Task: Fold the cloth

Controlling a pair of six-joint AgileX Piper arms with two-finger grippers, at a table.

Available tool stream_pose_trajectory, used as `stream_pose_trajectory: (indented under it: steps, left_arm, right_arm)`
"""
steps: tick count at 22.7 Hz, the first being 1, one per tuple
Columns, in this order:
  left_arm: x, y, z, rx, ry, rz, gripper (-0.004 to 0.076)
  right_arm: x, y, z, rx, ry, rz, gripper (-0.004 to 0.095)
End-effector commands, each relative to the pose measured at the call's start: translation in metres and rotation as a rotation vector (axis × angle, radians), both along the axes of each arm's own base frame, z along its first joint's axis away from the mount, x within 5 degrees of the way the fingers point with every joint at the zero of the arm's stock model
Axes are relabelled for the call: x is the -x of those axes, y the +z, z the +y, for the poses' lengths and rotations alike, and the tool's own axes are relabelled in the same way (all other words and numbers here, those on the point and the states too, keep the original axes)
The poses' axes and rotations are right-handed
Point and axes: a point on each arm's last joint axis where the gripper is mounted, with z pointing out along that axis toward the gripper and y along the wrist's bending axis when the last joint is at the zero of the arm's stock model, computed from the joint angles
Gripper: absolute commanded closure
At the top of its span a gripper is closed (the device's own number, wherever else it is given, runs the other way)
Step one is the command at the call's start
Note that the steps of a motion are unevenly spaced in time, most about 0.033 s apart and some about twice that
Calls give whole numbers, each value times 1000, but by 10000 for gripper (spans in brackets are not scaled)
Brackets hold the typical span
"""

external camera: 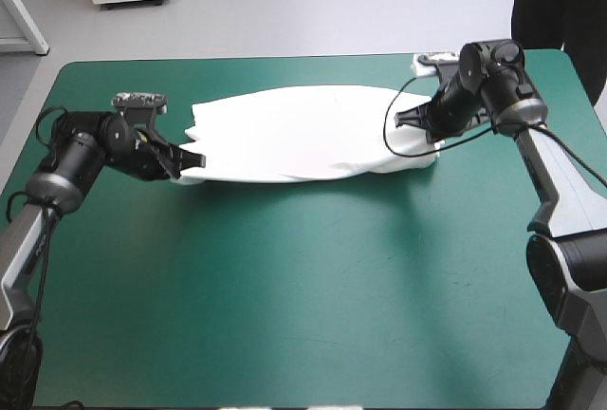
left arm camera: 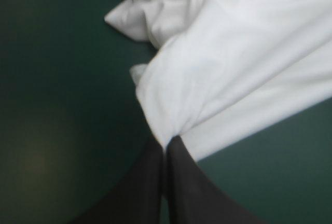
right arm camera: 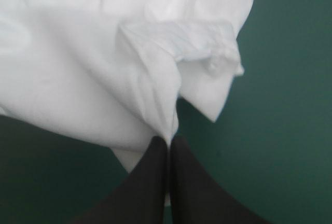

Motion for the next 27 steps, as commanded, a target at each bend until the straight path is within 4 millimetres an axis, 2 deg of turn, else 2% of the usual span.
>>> stream_pose_trajectory:
  steps: [1,5,8,12,17,19,23,25,27]
  left_arm:
    - [30,0,-2,54,3,-30,746]
    - [56,-23,-2,79,-7,50,746]
    - [89,-42,1,80,-30,118,746]
    - [125,-60,4,76,-47,196,746]
    - [165,-73,5,123,-47,251,746]
    - [177,-74,6,123,-54,266,746]
    - [186,-75,7,107,-75,340,744]
    - [189,-76,7,100,-90,365,721]
    - [191,-75,7,90,-121,383,647]
  right_arm:
    - [38,11,-2,-44,14,7,921]
    - [73,-11,-6,-28,27,86,921]
    - [118,-33,-14,-24,35,166,921]
    - [168,-55,-20,-48,36,255,921]
    - [215,-74,-26,-76,28,321,921]
    - [221,-74,-27,-78,28,313,921]
    - [222,-73,-25,-104,33,323,882]
    - [223,-73,-24,-114,39,331,780]
    - [224,-73,-23,-126,39,346,606]
